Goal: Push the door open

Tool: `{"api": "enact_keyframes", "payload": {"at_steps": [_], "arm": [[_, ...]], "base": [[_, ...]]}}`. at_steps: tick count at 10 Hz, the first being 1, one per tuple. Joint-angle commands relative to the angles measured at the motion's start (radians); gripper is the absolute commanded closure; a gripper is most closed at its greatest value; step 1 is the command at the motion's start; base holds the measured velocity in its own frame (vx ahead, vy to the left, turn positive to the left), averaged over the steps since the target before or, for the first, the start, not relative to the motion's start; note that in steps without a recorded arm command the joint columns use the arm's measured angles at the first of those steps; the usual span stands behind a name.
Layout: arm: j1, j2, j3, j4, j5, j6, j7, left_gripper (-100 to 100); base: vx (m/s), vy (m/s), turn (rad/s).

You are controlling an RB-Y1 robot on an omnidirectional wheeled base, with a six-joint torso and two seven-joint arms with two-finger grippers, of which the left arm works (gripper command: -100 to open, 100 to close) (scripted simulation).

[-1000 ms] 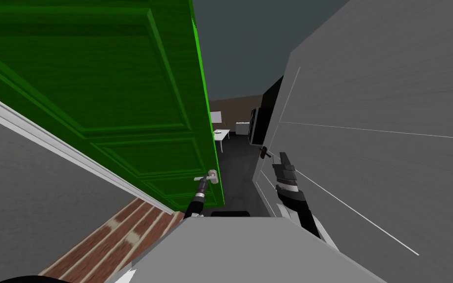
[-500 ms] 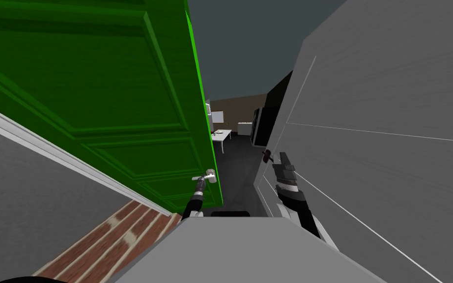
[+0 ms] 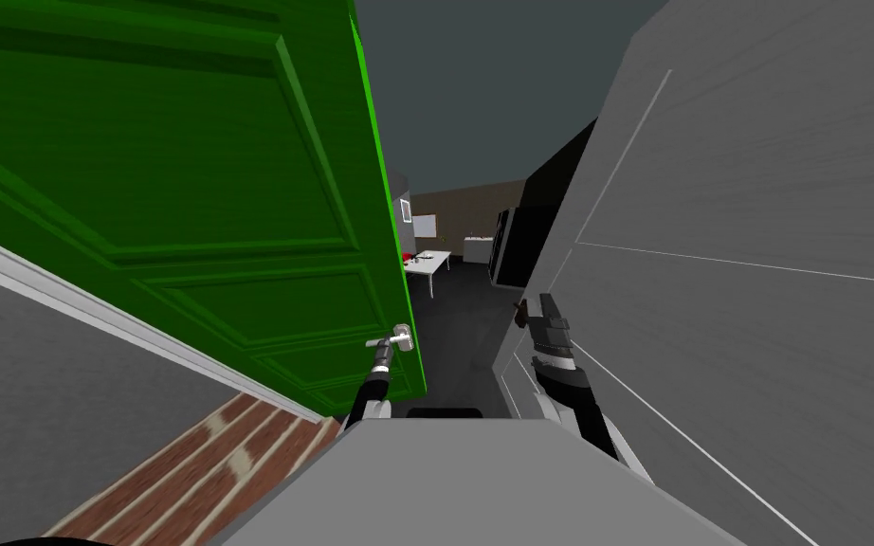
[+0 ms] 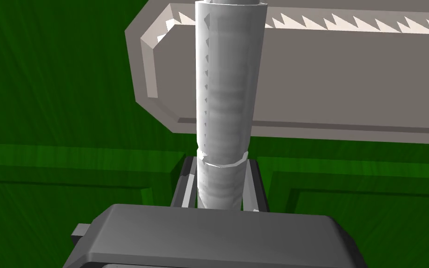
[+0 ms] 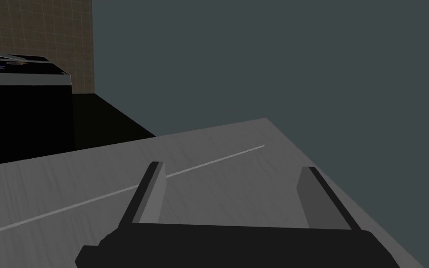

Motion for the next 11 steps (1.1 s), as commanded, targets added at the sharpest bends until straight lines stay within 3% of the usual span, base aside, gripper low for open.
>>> {"api": "enact_keyframes", "payload": {"at_steps": [1,2,6,11], "arm": [[-0.006,-0.008,0.015,-0.001,0.002,-0.001,0.0,100],[-0.001,-0.006,0.011,0.0,0.001,0.001,-0.001,100],[-0.005,0.007,0.048,0.001,0.011,0.0,-0.003,100],[-0.011,0.015,0.108,0.006,0.028,0.001,-0.007,100]], "base": [[0.18,-0.075,0.07],[0.084,-0.021,0.035],[0.19,-0.029,0.051],[0.199,-0.024,0.074]]}}
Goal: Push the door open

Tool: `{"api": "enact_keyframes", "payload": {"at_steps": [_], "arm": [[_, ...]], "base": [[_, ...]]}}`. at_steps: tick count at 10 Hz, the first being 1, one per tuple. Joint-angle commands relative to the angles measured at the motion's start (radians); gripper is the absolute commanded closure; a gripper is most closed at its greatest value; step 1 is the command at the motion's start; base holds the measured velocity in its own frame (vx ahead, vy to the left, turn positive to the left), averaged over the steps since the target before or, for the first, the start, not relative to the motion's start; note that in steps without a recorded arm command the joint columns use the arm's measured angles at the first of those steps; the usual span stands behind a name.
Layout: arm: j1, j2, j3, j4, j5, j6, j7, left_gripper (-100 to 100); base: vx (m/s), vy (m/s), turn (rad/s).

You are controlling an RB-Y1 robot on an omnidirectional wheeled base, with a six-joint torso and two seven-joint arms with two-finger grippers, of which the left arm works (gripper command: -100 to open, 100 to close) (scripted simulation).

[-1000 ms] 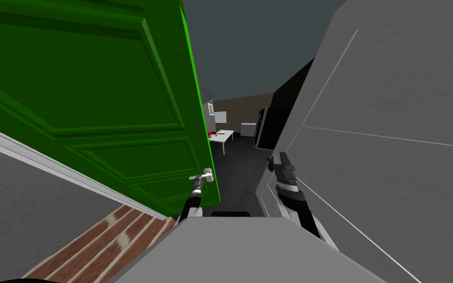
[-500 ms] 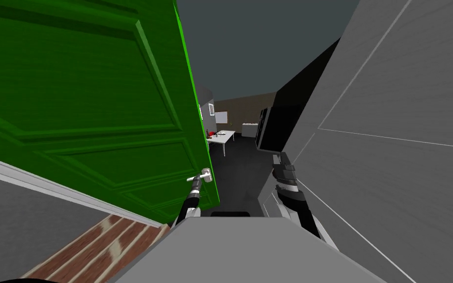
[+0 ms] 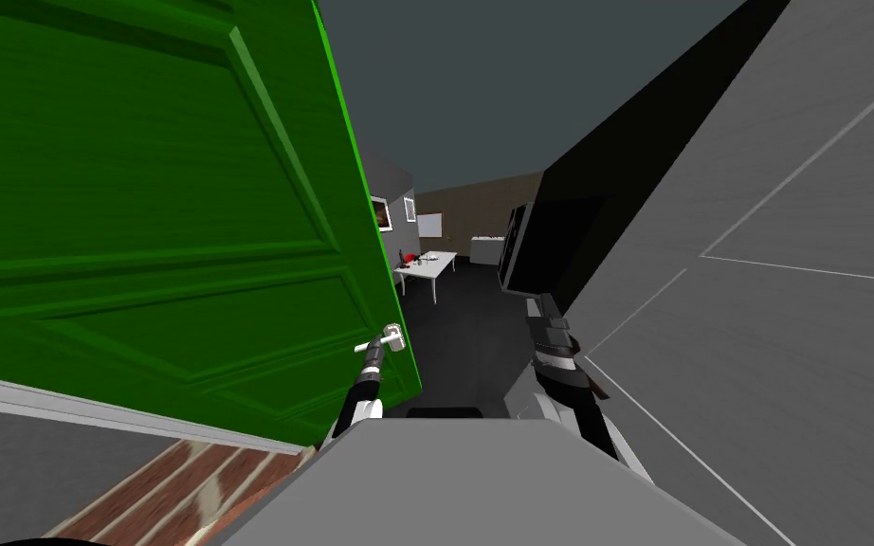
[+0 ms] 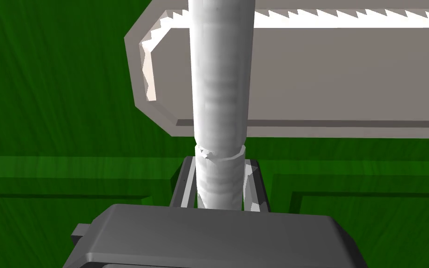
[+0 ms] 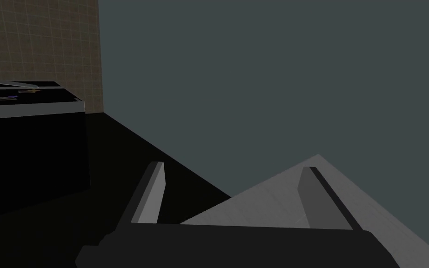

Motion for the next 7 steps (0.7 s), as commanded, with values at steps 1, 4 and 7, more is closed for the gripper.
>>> {"api": "enact_keyframes", "payload": {"at_steps": [1,4,7], "arm": [[-0.004,0.006,0.028,-0.001,0.005,-0.01,-0.003,100],[-0.008,0.004,0.064,0.002,0.015,-0.01,-0.005,100],[-0.01,0.001,0.086,0.004,0.021,-0.01,-0.007,100]], "base": [[0.152,-0.026,0.054],[0.138,-0.034,0.059],[0.125,-0.026,0.056]]}}
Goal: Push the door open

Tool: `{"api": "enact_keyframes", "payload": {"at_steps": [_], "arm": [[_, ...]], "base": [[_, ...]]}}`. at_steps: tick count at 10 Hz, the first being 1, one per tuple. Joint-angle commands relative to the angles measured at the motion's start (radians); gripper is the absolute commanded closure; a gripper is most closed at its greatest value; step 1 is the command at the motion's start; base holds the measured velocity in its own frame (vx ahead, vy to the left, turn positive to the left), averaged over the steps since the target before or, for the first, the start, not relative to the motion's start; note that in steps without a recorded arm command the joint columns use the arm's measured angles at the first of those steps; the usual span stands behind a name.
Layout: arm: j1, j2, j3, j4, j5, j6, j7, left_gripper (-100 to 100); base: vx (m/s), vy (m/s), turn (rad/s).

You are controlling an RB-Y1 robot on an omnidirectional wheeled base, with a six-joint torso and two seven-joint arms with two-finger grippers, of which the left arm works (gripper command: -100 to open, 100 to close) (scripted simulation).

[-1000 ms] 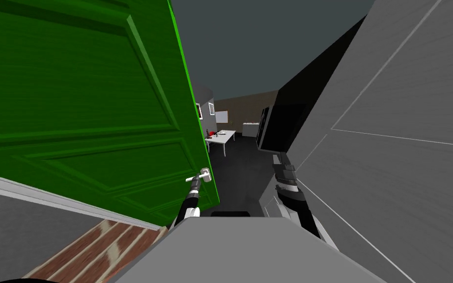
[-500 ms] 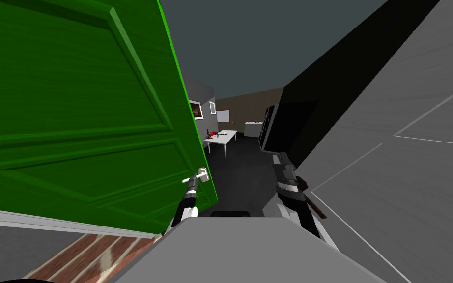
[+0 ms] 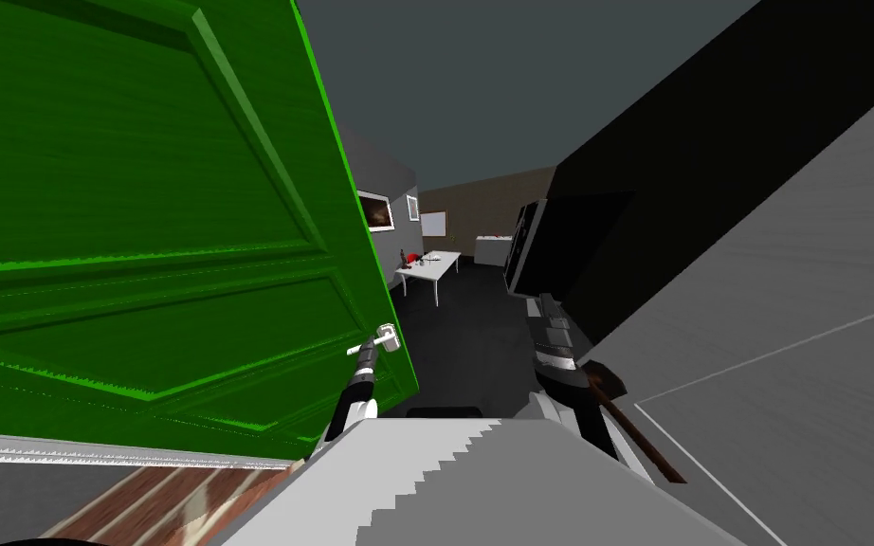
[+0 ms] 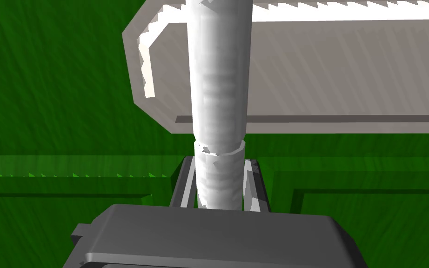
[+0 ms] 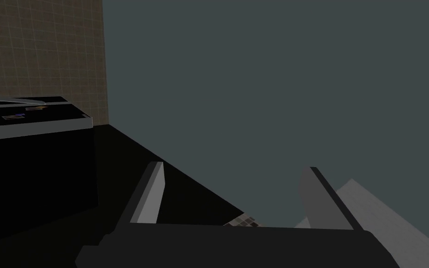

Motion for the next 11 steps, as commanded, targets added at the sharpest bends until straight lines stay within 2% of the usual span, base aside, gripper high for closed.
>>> {"api": "enact_keyframes", "payload": {"at_steps": [1,6,11], "arm": [[-0.009,0.006,0.031,0.001,0.006,-0.004,0.0,100],[-0.013,-0.006,0.073,0.005,0.018,-0.003,-0.003,100],[-0.018,-0.032,0.127,0.01,0.033,-0.003,-0.007,100]], "base": [[0.101,-0.018,0.046],[0.118,-0.029,0.062],[0.157,-0.053,0.079]]}}
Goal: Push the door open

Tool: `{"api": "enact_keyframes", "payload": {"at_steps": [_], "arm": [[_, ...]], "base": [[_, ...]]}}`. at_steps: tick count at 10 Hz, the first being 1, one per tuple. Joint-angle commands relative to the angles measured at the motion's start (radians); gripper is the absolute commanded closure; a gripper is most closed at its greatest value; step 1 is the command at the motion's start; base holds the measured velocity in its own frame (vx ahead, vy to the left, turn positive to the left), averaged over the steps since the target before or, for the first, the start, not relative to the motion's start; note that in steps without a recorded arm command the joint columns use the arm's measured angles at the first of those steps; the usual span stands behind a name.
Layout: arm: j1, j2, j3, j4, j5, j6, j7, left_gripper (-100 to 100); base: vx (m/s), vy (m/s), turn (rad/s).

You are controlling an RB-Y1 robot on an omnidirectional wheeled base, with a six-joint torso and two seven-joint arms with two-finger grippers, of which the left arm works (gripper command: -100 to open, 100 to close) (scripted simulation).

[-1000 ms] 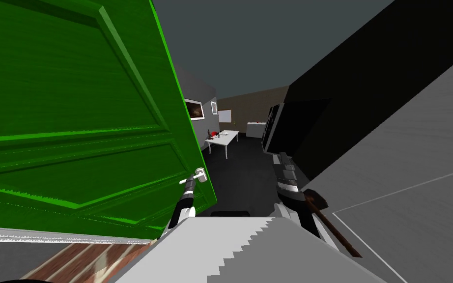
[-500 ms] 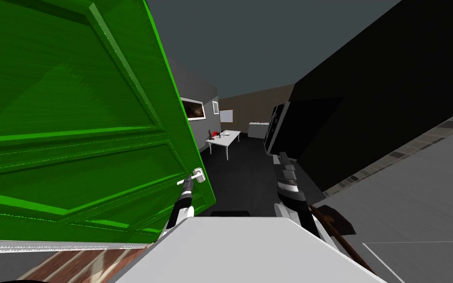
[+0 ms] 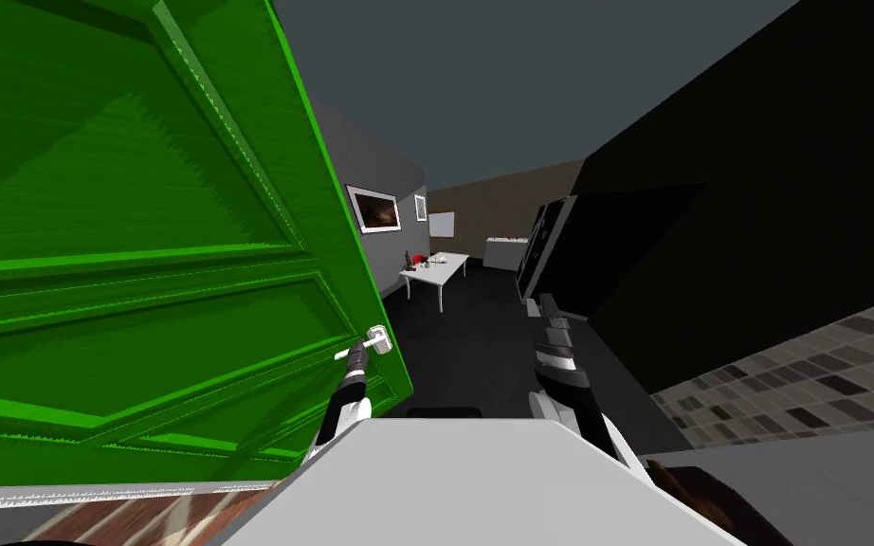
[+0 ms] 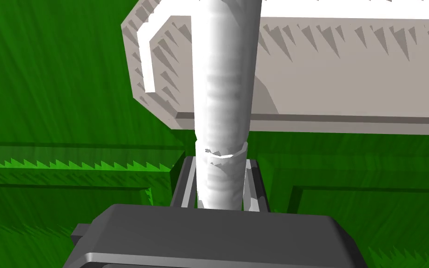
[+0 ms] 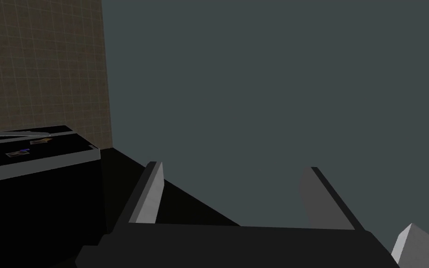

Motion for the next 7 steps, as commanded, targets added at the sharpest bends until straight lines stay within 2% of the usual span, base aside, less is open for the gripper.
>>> {"api": "enact_keyframes", "payload": {"at_steps": [1,4,5,6,7], "arm": [[-0.001,-0.005,0.031,-0.003,0.007,-0.008,0.0,100],[-0.003,-0.02,0.05,-0.002,0.012,-0.008,-0.001,100],[0.003,-0.018,0.046,0.0,0.011,-0.006,0.0,100],[0.004,0.014,0.066,-0.001,0.02,-0.008,-0.001,100],[0.005,0.024,0.073,-0.001,0.024,-0.009,-0.002,100]], "base": [[0.203,-0.044,0.079],[0.189,-0.057,0.072],[0.08,-0.003,0.031],[0.116,0.024,0.045],[0.217,0.01,0.058]]}}
